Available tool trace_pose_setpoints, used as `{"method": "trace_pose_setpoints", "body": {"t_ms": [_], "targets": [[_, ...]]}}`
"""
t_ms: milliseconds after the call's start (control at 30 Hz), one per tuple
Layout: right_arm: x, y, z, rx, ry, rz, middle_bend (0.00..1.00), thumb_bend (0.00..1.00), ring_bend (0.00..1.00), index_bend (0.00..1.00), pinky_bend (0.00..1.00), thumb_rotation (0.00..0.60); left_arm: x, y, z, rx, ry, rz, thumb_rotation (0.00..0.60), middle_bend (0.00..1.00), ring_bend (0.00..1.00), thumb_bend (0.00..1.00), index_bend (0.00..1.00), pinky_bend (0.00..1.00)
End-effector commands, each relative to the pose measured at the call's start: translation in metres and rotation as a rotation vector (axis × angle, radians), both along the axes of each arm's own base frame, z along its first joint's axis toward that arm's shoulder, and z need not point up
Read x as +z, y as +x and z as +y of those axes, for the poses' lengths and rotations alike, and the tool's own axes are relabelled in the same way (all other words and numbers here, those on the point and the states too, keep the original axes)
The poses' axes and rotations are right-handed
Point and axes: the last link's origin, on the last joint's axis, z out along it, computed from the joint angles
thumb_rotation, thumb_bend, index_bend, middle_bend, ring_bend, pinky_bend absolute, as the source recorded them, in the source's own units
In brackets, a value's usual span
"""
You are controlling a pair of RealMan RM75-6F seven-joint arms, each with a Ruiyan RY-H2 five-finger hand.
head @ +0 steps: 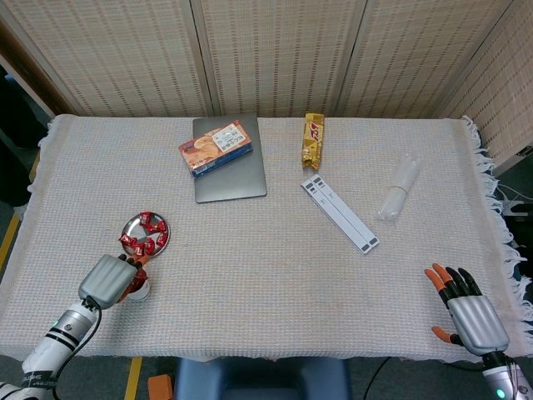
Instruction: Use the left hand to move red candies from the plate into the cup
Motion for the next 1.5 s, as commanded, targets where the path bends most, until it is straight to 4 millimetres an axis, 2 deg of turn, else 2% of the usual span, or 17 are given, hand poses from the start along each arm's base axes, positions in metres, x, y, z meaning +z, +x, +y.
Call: {"method": "trace_pose_setpoints", "body": {"t_ms": [33, 233, 367, 467, 600, 800, 900, 1200, 1400, 1500], "targets": [[0.0, 0.0, 0.0, -0.001, 0.001, 0.001, 0.0, 0.06, 0.0, 0.0, 0.0, 0.6, 0.001, 0.001, -0.003, -0.002, -0.004, -0.003, 0.6, 0.27, 0.36, 0.39, 0.14, 1.0], [0.0, 0.0, 0.0, -0.001, -0.001, -0.001, 0.0, 0.06, 0.0, 0.0, 0.0, 0.6, 0.008, 0.005, -0.008, -0.016, 0.009, -0.029, 0.6, 0.27, 0.39, 0.39, 0.15, 1.0], [0.001, 0.0, 0.0, -0.001, -0.003, -0.002, 0.0, 0.06, 0.0, 0.0, 0.0, 0.6, 0.015, 0.011, -0.002, -0.036, 0.067, -0.107, 0.6, 0.31, 0.41, 0.39, 0.18, 1.0], [0.001, 0.0, -0.001, -0.003, -0.003, -0.001, 0.0, 0.06, 0.0, 0.0, 0.0, 0.6, 0.016, 0.012, 0.013, -0.037, 0.113, -0.189, 0.6, 0.32, 0.4, 0.39, 0.19, 1.0], [-0.001, -0.001, -0.002, -0.006, -0.001, 0.003, 0.0, 0.06, 0.0, 0.0, 0.0, 0.6, 0.009, 0.011, 0.043, 0.036, 0.095, -0.254, 0.6, 0.3, 0.38, 0.39, 0.18, 1.0], [-0.002, -0.002, -0.003, -0.013, -0.002, 0.008, 0.0, 0.06, 0.0, 0.0, 0.0, 0.6, -0.005, 0.007, 0.085, 0.095, 0.094, -0.166, 0.6, 0.29, 0.38, 0.39, 0.18, 1.0], [-0.001, -0.002, -0.004, -0.017, -0.008, 0.008, 0.0, 0.06, 0.0, 0.0, 0.0, 0.6, -0.014, 0.003, 0.098, 0.113, 0.082, -0.109, 0.6, 0.29, 0.37, 0.39, 0.18, 1.0], [-0.002, -0.004, -0.007, -0.031, -0.007, 0.015, 0.0, 0.06, 0.0, 0.0, 0.0, 0.6, -0.038, -0.015, 0.107, 0.094, 0.058, 0.07, 0.6, 0.3, 0.35, 0.39, 0.21, 1.0], [-0.004, -0.004, -0.008, -0.036, -0.003, 0.018, 0.0, 0.06, 0.0, 0.0, 0.0, 0.6, -0.047, -0.027, 0.11, 0.064, 0.073, 0.155, 0.6, 0.3, 0.34, 0.39, 0.24, 1.0], [-0.004, -0.004, -0.008, -0.037, 0.005, 0.015, 0.0, 0.06, 0.0, 0.0, 0.0, 0.6, -0.05, -0.032, 0.111, 0.055, 0.081, 0.188, 0.6, 0.31, 0.34, 0.39, 0.29, 1.0]]}}
